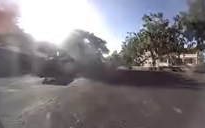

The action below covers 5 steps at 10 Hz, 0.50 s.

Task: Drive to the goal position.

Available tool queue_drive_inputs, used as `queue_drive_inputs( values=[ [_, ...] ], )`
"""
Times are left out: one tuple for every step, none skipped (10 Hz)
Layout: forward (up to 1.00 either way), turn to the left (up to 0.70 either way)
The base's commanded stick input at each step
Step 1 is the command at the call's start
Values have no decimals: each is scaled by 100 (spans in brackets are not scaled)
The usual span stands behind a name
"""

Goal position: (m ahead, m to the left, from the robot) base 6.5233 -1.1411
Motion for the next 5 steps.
queue_drive_inputs(
  values=[
    [50,0],
    [50,0],
    [50,0],
    [50,0],
    [50,0]
  ],
)
